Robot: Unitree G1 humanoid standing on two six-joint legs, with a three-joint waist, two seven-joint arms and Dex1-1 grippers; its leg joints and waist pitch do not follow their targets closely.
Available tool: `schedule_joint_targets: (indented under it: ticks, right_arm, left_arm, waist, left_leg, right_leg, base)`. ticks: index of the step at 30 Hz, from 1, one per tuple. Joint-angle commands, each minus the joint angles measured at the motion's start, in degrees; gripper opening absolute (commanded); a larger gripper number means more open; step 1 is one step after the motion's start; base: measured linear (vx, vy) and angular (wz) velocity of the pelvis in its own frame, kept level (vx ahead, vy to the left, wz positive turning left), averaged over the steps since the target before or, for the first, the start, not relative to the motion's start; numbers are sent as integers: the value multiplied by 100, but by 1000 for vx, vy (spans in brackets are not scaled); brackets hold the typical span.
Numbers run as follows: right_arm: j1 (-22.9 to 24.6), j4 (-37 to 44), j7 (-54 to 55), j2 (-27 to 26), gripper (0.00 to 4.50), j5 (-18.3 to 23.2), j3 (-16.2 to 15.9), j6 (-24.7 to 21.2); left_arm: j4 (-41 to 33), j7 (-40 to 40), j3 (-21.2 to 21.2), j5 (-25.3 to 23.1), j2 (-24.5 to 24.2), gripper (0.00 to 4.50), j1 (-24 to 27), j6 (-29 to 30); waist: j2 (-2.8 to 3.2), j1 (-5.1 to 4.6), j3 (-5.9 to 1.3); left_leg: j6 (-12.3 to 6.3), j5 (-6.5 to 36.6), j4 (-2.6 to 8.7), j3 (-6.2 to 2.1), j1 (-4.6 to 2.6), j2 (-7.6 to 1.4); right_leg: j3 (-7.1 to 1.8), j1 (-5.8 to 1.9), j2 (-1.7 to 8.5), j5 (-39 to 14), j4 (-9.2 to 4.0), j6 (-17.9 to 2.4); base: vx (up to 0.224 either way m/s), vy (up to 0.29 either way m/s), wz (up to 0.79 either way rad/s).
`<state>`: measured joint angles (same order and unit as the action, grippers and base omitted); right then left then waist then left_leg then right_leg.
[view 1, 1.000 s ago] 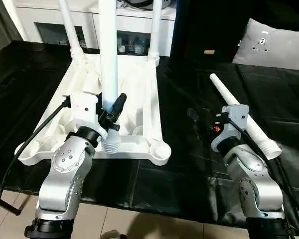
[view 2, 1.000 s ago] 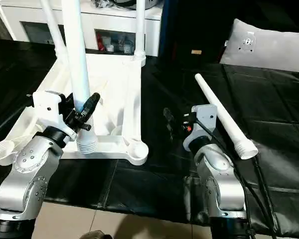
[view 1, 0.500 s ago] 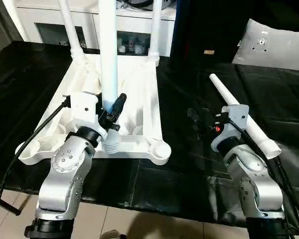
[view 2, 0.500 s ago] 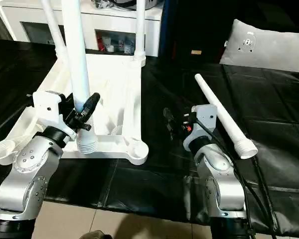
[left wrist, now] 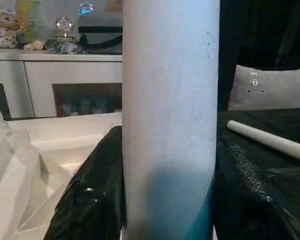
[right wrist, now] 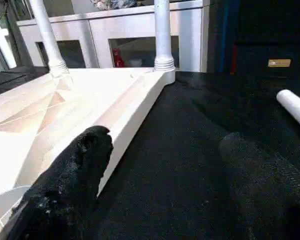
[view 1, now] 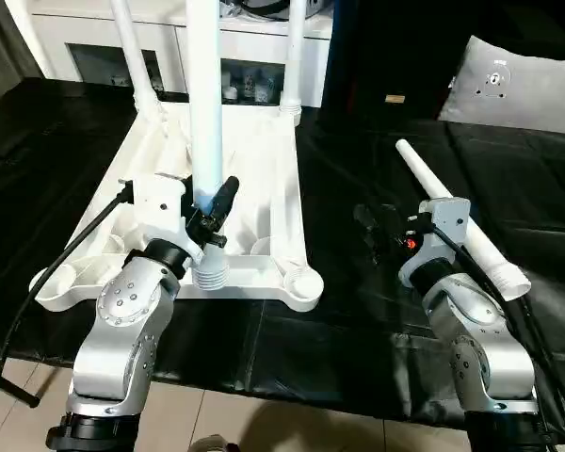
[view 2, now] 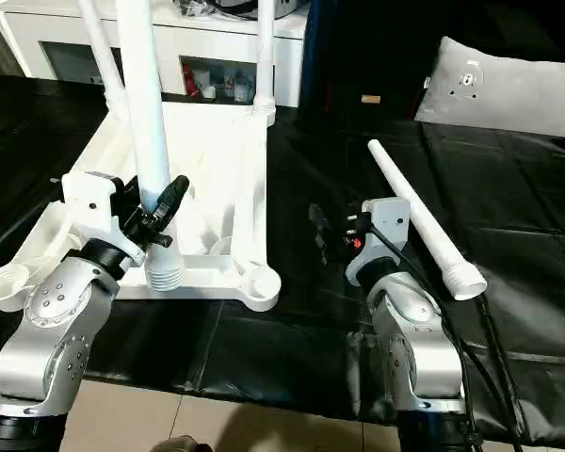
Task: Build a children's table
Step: Pick table leg
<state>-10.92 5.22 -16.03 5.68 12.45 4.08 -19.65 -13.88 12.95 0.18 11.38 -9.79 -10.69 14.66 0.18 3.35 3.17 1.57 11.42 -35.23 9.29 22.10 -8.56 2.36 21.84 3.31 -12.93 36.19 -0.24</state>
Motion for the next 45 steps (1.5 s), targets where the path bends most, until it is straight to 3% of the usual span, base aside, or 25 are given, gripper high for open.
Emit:
schedule_joint_targets:
  ticks: [1, 45]
  right_arm:
    - [8, -18, 32, 7, 390, -72, 33, 29]
    - [8, -18, 32, 7, 390, -72, 33, 29]
  left_arm:
    - [-91, -2, 13, -53, -3, 188, 20, -17]
    - [-91, -2, 13, -53, -3, 188, 20, -17]
  waist:
    - [-21, 0, -329]
    - [-24, 6, -339]
  left_leg:
    - [-40, 750, 469, -145, -94, -424]
    - [-74, 683, 454, -139, -94, -418]
  right_leg:
    - [-292, -226, 477, -321, -421, -1026]
    - [-293, -232, 481, -235, -415, -1045]
  base:
    - [0, 0, 0]
    - [0, 0, 0]
